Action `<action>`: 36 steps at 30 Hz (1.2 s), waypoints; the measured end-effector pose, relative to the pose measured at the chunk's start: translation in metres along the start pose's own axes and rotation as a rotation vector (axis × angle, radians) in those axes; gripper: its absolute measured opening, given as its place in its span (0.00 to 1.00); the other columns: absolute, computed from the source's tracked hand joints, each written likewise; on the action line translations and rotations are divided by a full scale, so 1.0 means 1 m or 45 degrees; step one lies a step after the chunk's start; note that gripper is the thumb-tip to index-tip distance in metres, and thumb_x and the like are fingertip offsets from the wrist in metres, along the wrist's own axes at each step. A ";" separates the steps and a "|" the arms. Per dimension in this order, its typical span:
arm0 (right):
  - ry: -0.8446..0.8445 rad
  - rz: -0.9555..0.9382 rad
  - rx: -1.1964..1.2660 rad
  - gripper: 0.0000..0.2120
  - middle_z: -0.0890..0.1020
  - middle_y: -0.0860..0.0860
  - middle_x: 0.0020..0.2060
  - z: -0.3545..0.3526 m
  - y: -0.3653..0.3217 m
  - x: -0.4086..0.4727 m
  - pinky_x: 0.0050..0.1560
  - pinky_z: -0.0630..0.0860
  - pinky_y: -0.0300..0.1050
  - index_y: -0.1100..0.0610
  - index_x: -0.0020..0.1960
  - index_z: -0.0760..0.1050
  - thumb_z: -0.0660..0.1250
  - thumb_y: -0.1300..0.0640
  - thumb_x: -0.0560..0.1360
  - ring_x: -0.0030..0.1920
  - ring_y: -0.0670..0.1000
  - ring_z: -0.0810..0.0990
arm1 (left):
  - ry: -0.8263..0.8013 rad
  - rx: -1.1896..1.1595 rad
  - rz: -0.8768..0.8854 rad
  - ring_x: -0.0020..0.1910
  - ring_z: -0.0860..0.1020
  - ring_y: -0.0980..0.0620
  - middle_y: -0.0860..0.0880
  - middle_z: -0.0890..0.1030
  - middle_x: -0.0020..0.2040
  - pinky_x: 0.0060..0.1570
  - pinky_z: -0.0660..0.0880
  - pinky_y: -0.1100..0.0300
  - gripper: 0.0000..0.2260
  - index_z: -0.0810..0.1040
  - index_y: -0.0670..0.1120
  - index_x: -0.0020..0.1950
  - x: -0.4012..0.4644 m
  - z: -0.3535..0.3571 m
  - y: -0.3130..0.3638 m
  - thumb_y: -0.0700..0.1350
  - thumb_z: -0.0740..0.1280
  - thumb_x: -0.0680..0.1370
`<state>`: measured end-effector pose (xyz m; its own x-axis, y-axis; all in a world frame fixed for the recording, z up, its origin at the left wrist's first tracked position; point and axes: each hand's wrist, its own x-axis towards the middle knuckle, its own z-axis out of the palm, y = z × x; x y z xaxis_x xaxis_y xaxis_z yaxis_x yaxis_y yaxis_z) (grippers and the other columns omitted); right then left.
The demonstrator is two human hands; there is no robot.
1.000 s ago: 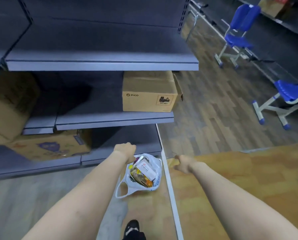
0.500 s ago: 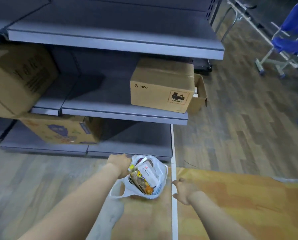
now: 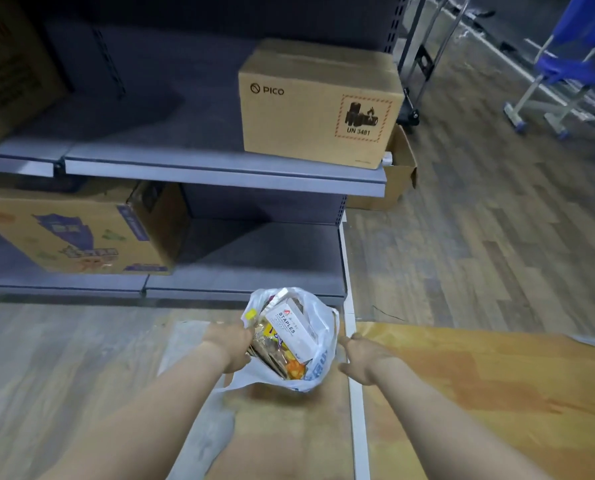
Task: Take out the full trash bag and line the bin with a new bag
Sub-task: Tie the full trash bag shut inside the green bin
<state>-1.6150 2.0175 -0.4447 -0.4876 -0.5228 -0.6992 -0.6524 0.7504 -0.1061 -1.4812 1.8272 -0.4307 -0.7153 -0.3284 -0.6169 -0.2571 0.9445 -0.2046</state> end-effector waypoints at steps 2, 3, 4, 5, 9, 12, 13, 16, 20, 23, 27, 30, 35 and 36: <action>0.034 -0.013 0.015 0.26 0.65 0.56 0.70 0.018 0.002 0.025 0.64 0.69 0.48 0.55 0.74 0.58 0.59 0.52 0.79 0.67 0.58 0.71 | 0.033 -0.011 0.002 0.67 0.70 0.43 0.44 0.69 0.68 0.62 0.68 0.52 0.20 0.64 0.45 0.70 0.017 0.020 0.004 0.52 0.58 0.80; 0.053 -0.013 0.016 0.26 0.65 0.57 0.70 0.027 0.003 0.037 0.65 0.69 0.48 0.55 0.74 0.58 0.59 0.52 0.79 0.67 0.58 0.70 | 0.052 -0.014 -0.001 0.67 0.70 0.43 0.44 0.69 0.68 0.61 0.69 0.52 0.20 0.64 0.45 0.70 0.025 0.028 0.007 0.51 0.58 0.80; 0.073 -0.011 0.010 0.26 0.64 0.57 0.71 0.034 0.005 0.048 0.66 0.69 0.49 0.55 0.74 0.58 0.59 0.52 0.79 0.68 0.58 0.70 | 0.071 -0.015 -0.007 0.66 0.71 0.43 0.44 0.70 0.68 0.61 0.69 0.52 0.19 0.65 0.44 0.69 0.033 0.037 0.009 0.51 0.58 0.81; 0.095 -0.009 0.000 0.26 0.64 0.57 0.71 0.041 0.007 0.059 0.66 0.69 0.49 0.55 0.74 0.58 0.59 0.51 0.79 0.68 0.58 0.70 | 0.094 -0.017 -0.013 0.66 0.71 0.43 0.44 0.70 0.67 0.60 0.70 0.52 0.19 0.65 0.44 0.69 0.041 0.046 0.011 0.50 0.58 0.81; 0.220 0.003 -0.050 0.26 0.64 0.56 0.71 0.066 0.019 0.100 0.63 0.70 0.49 0.57 0.74 0.57 0.59 0.51 0.79 0.67 0.59 0.71 | 0.249 -0.003 -0.010 0.65 0.71 0.44 0.44 0.70 0.67 0.59 0.69 0.51 0.23 0.62 0.45 0.72 0.082 0.087 0.015 0.55 0.57 0.80; 0.333 0.031 -0.060 0.29 0.63 0.56 0.71 0.087 0.031 0.128 0.61 0.72 0.51 0.56 0.75 0.53 0.59 0.51 0.79 0.65 0.59 0.72 | 0.473 0.040 0.001 0.65 0.69 0.46 0.45 0.69 0.67 0.59 0.67 0.51 0.26 0.59 0.47 0.73 0.111 0.122 0.017 0.60 0.54 0.80; 0.371 0.037 -0.067 0.30 0.62 0.56 0.72 0.094 0.035 0.136 0.61 0.72 0.51 0.55 0.77 0.50 0.58 0.51 0.79 0.65 0.60 0.72 | 0.565 0.060 0.022 0.65 0.69 0.46 0.46 0.69 0.67 0.59 0.67 0.52 0.27 0.59 0.47 0.73 0.118 0.133 0.016 0.62 0.51 0.79; 0.485 0.058 -0.084 0.32 0.58 0.55 0.74 0.114 0.040 0.155 0.59 0.73 0.51 0.53 0.78 0.41 0.55 0.58 0.79 0.64 0.61 0.73 | 0.881 0.096 0.098 0.62 0.73 0.47 0.48 0.71 0.65 0.58 0.68 0.52 0.40 0.61 0.48 0.73 0.130 0.164 0.010 0.71 0.35 0.72; 0.618 0.055 -0.084 0.37 0.54 0.53 0.76 0.139 0.038 0.168 0.53 0.73 0.49 0.53 0.77 0.37 0.54 0.67 0.77 0.62 0.59 0.75 | 1.109 0.045 0.076 0.43 0.82 0.49 0.45 0.82 0.55 0.43 0.79 0.53 0.38 0.75 0.44 0.65 0.144 0.208 -0.004 0.66 0.37 0.78; 0.701 0.030 -0.054 0.38 0.51 0.51 0.77 0.153 0.034 0.173 0.49 0.71 0.46 0.54 0.77 0.36 0.52 0.70 0.75 0.62 0.58 0.75 | 1.220 -0.021 0.139 0.48 0.83 0.49 0.44 0.81 0.59 0.45 0.80 0.54 0.36 0.66 0.43 0.70 0.148 0.232 -0.005 0.66 0.40 0.78; 0.827 0.005 0.041 0.37 0.51 0.50 0.77 0.170 0.036 0.174 0.45 0.69 0.43 0.51 0.78 0.40 0.51 0.71 0.74 0.60 0.58 0.76 | 1.311 0.036 0.142 0.47 0.83 0.51 0.45 0.82 0.56 0.43 0.81 0.54 0.34 0.75 0.44 0.65 0.148 0.258 -0.003 0.63 0.39 0.79; 0.877 -0.020 0.113 0.37 0.52 0.48 0.76 0.180 0.040 0.173 0.52 0.74 0.46 0.50 0.78 0.45 0.52 0.70 0.74 0.61 0.57 0.75 | 1.361 0.105 0.130 0.40 0.82 0.52 0.49 0.83 0.50 0.39 0.80 0.57 0.29 0.81 0.47 0.57 0.150 0.261 -0.004 0.63 0.48 0.77; 1.152 -0.017 0.171 0.31 0.56 0.48 0.76 0.159 0.025 0.171 0.55 0.76 0.47 0.50 0.76 0.53 0.56 0.66 0.76 0.66 0.54 0.71 | 1.449 0.172 0.184 0.32 0.78 0.55 0.55 0.78 0.37 0.33 0.74 0.64 0.21 0.80 0.50 0.44 0.153 0.246 0.002 0.62 0.55 0.70; 1.167 -0.048 0.171 0.29 0.56 0.48 0.76 0.153 0.020 0.171 0.57 0.75 0.47 0.51 0.77 0.52 0.55 0.64 0.78 0.68 0.54 0.69 | 1.446 0.157 0.191 0.32 0.77 0.55 0.56 0.78 0.36 0.33 0.73 0.65 0.19 0.79 0.51 0.43 0.154 0.243 0.003 0.62 0.55 0.70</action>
<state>-1.6225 2.0045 -0.6745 -0.7730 -0.6205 0.1322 -0.6324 0.7369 -0.2388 -1.4336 1.7822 -0.7109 -0.9223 0.0251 0.3858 -0.0992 0.9491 -0.2989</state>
